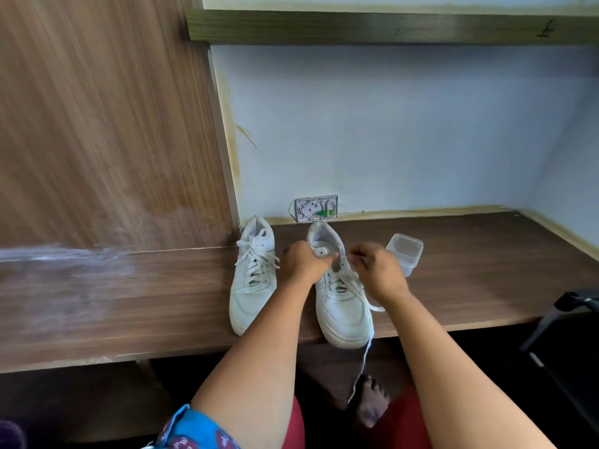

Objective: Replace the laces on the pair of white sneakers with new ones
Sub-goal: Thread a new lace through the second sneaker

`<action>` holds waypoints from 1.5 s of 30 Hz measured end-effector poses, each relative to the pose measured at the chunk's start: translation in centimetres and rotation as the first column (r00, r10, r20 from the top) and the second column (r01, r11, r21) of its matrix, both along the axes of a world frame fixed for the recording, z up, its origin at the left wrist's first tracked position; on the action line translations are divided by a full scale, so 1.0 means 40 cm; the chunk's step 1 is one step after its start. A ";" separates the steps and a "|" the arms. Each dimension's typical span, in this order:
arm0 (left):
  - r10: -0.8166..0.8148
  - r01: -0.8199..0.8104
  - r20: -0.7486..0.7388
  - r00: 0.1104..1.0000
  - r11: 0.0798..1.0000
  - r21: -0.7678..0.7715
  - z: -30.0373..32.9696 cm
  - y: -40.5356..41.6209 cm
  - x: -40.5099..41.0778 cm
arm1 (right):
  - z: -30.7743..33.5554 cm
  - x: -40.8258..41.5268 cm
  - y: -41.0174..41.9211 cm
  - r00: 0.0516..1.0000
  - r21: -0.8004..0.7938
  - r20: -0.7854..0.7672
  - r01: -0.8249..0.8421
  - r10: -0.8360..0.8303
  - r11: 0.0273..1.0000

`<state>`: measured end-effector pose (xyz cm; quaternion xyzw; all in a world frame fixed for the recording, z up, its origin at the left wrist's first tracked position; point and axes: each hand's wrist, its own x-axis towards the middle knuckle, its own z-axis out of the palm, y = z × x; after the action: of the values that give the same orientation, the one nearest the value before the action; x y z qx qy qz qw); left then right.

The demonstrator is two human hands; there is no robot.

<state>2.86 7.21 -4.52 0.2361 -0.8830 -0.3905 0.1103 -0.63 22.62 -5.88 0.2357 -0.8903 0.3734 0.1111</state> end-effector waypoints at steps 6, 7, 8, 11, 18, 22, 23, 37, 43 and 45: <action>0.044 -0.022 -0.067 0.997 0.958 0.287 -0.010 -0.009 -0.014 | -0.033 -0.026 -0.051 0.992 0.158 -0.121 -0.003 0.022 0.987; 0.046 -0.017 -0.073 0.996 0.938 0.347 -0.010 -0.010 -0.011 | -0.035 -0.029 -0.054 0.991 0.182 -0.132 -0.006 0.030 0.983; 0.044 -0.010 -0.080 0.996 0.922 0.387 -0.013 -0.011 -0.010 | -0.036 -0.029 -0.056 0.988 0.204 -0.146 -0.019 0.050 0.979; 0.051 -0.002 -0.102 0.993 0.903 0.430 -0.018 -0.014 -0.009 | -0.052 -0.030 -0.063 0.984 0.179 -0.146 -0.076 0.103 0.981; 0.000 0.055 -0.118 0.993 0.886 0.461 -0.022 -0.018 0.000 | -0.062 -0.036 -0.063 0.984 0.025 -0.013 -0.178 0.178 0.984; -0.118 0.155 -0.115 0.986 0.902 0.402 -0.017 -0.037 0.012 | -0.070 -0.032 -0.067 0.980 -0.125 0.168 -0.089 0.109 0.988; -0.112 0.145 -0.114 0.987 0.928 0.342 -0.016 -0.041 0.012 | -0.069 -0.036 -0.064 0.980 -0.104 0.169 -0.088 0.105 0.991; -0.295 0.388 0.382 0.876 0.901 -0.195 0.035 -0.118 0.067 | -0.061 -0.033 -0.064 0.980 0.118 0.178 -0.116 0.094 0.986; -0.297 0.438 0.370 0.880 0.810 -0.391 0.021 -0.059 0.044 | -0.058 -0.030 -0.069 0.977 0.122 0.191 -0.121 0.096 0.985; -0.296 0.417 0.347 0.890 0.837 -0.354 0.039 -0.073 0.057 | -0.058 -0.030 -0.066 0.978 0.139 0.193 -0.110 0.082 0.984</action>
<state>5.15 4.28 -2.98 0.0889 -0.9808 -0.1683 -0.0421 -1.82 19.98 -8.22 0.2503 -0.9098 0.3310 -0.0090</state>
